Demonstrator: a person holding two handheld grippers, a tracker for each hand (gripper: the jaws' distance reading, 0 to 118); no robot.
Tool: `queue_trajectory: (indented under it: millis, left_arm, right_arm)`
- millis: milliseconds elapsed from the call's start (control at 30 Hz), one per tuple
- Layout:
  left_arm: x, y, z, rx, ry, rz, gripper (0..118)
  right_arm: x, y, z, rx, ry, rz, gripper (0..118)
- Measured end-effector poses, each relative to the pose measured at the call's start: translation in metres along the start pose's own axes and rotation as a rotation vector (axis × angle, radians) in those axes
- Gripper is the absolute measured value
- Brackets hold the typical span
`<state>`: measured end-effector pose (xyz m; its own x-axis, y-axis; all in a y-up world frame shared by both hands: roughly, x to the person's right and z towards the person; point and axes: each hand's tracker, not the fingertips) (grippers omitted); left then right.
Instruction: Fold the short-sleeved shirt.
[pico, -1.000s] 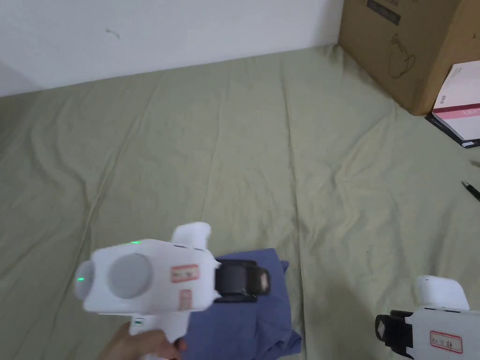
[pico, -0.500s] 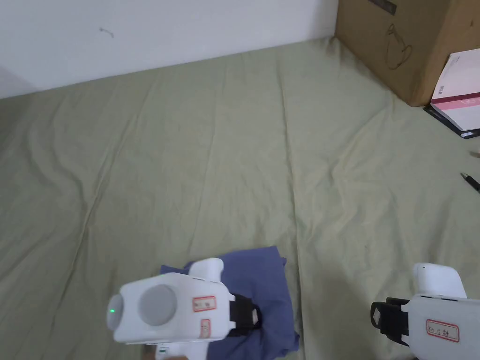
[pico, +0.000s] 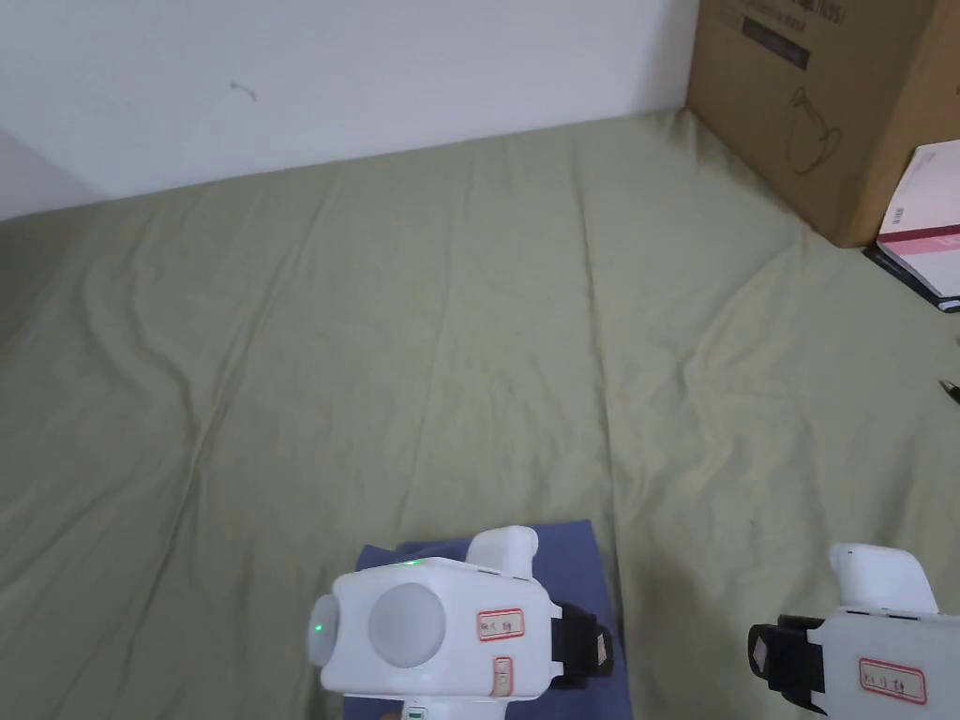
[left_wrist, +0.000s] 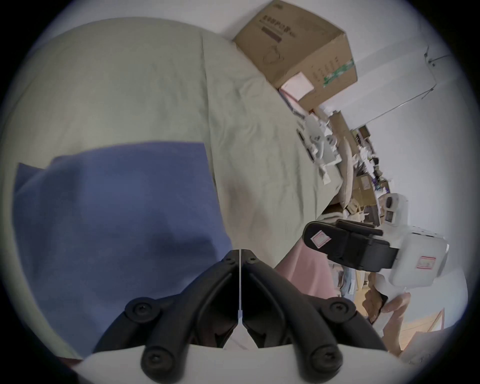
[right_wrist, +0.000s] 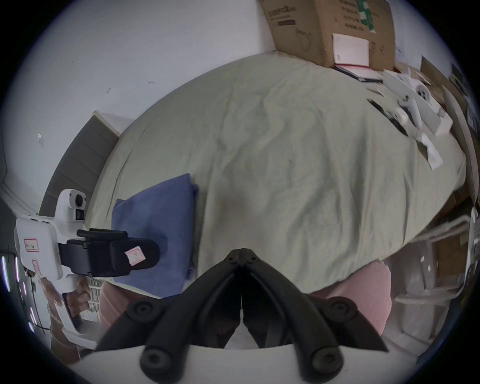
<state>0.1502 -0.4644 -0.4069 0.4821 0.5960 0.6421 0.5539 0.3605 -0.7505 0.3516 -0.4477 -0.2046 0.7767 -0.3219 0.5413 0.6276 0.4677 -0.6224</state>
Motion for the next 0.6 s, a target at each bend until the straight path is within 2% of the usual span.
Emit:
queue_trajectory:
  millis: [133, 333, 400, 433, 467, 533, 567, 600]
  left_arm:
    - [-0.039, -0.010, 0.062, 0.134, 0.009, 0.039, 1]
    - [-0.123, -0.046, 0.134, 0.259, 0.101, 0.225, 1]
    - [-0.140, -0.058, 0.145, 0.288, 0.098, 0.238, 3]
    - [-0.146, -0.063, 0.149, 0.298, 0.094, 0.237, 10]
    - [-0.153, -0.066, 0.151, 0.297, 0.077, 0.239, 32]
    - [-0.167, -0.066, 0.145, 0.291, 0.010, 0.293, 69]
    - [-0.173, -0.064, 0.140, 0.273, -0.028, 0.320, 91]
    - [-0.177, -0.062, 0.135, 0.249, -0.049, 0.337, 101]
  right_arm:
    - [-0.037, 0.014, -0.002, 0.017, 0.033, 0.097, 0]
    - [-0.111, 0.029, -0.043, -0.025, 0.158, 0.285, 0]
    - [-0.130, 0.028, -0.069, -0.080, 0.161, 0.299, 0]
    - [-0.136, 0.026, -0.086, -0.107, 0.173, 0.310, 0]
    - [-0.139, 0.022, -0.106, -0.126, 0.152, 0.329, 0]
    - [-0.140, 0.015, -0.142, -0.201, 0.043, 0.392, 0]
    - [-0.139, 0.016, -0.146, -0.192, 0.057, 0.369, 0]
    - [-0.138, 0.020, -0.140, -0.169, 0.083, 0.308, 0]
